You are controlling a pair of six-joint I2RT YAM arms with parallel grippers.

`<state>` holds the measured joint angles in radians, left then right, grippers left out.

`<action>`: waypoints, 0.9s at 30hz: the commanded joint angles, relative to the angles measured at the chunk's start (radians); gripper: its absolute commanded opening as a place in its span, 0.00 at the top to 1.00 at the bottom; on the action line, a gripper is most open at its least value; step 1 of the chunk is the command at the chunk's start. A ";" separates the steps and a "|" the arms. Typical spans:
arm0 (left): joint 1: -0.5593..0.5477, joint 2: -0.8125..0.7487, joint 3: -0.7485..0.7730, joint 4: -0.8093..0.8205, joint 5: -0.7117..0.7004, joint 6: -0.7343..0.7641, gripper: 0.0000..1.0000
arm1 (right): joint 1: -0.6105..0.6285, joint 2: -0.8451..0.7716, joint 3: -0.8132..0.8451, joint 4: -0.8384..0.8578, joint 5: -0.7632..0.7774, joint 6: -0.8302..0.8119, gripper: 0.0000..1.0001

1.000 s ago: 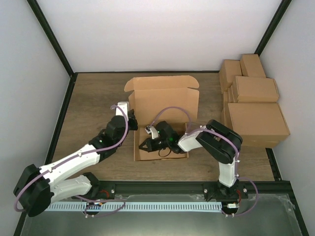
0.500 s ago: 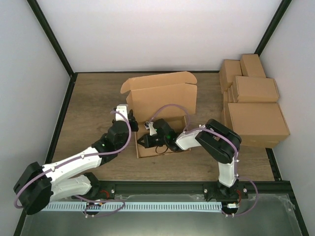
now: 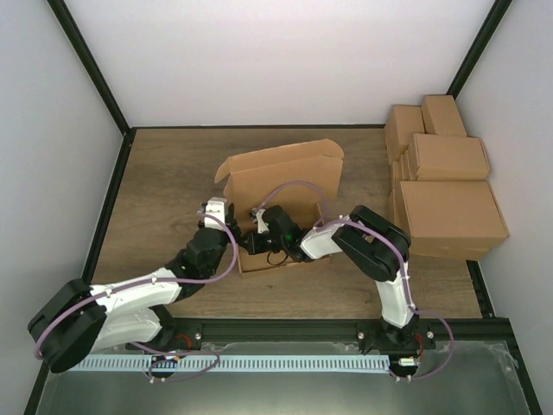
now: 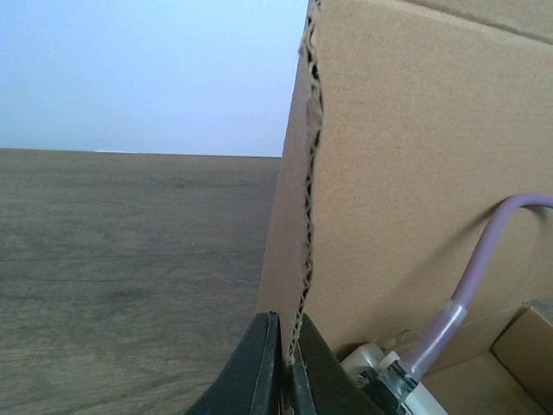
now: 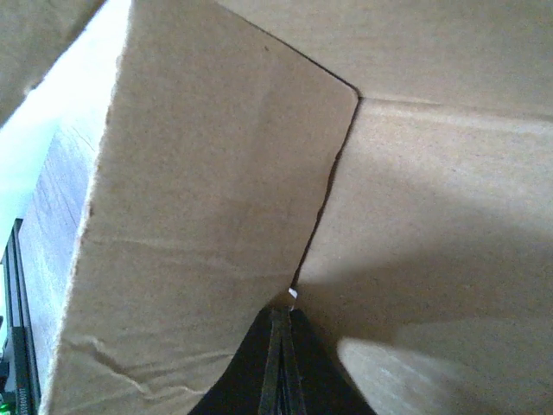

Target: Fold the paper box

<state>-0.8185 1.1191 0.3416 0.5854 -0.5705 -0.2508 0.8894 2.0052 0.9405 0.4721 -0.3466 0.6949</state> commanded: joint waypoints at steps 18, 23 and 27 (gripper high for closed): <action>-0.051 0.181 0.048 0.102 0.063 -0.053 0.96 | -0.004 -0.080 -0.054 0.086 0.067 -0.101 0.99; -0.027 0.202 0.108 0.051 0.042 0.060 0.96 | -0.046 -0.056 -0.040 0.078 0.010 -0.098 0.99; 0.085 0.216 0.142 0.069 0.146 0.090 0.96 | -0.074 0.004 0.042 0.080 -0.040 -0.115 0.99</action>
<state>-0.8074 1.3167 0.4435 0.6552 -0.5602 -0.2108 0.8375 1.9671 0.8757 0.5018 -0.3202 0.6155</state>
